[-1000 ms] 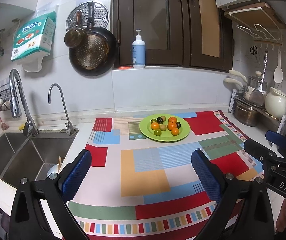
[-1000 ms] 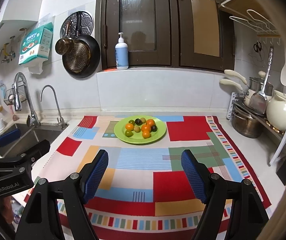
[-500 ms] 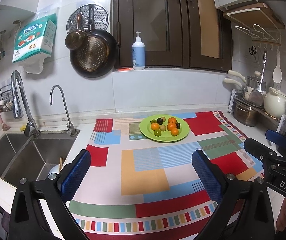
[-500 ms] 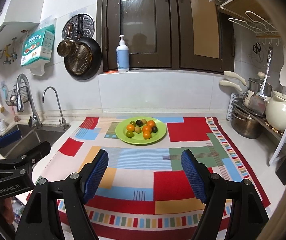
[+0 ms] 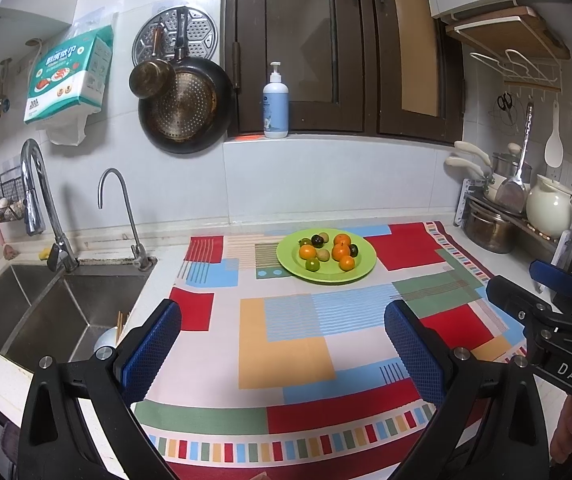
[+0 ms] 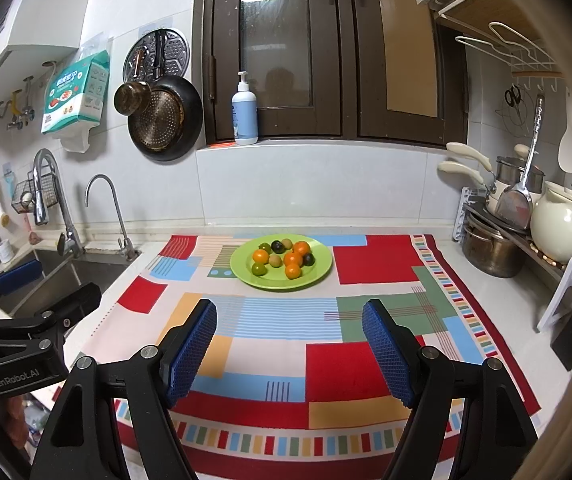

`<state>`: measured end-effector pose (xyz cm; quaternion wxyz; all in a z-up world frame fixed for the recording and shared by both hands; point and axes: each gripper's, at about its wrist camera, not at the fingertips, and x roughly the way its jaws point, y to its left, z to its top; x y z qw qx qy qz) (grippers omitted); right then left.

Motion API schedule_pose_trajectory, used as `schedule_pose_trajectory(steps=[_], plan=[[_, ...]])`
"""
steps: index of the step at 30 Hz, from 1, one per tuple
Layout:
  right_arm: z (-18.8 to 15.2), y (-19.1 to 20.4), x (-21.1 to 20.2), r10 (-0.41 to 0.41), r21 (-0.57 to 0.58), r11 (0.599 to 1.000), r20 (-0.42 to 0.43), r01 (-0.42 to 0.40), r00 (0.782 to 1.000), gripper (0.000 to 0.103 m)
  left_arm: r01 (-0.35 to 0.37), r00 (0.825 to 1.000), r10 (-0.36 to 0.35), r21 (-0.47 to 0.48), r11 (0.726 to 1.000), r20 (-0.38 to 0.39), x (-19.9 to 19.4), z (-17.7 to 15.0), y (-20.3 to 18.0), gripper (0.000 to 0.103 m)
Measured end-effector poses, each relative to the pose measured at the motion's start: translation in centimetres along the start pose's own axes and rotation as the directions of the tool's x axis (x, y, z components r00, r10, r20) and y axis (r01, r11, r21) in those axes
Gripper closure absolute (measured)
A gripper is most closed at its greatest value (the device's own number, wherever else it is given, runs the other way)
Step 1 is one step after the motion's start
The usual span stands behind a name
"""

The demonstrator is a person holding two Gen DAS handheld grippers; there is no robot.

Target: Organize fruits

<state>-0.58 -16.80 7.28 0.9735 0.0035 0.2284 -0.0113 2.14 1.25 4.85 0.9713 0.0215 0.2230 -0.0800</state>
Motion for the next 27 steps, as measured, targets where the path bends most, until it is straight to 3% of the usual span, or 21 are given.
schedule_pose_trajectory(steps=[27], plan=[[-0.19,-0.07,-0.07,0.003,0.005,1.000,-0.007,-0.003,1.000,0.027,-0.009,1.000,0.009,0.005,1.000,-0.014,0.37,-0.06,0.04,0.000]])
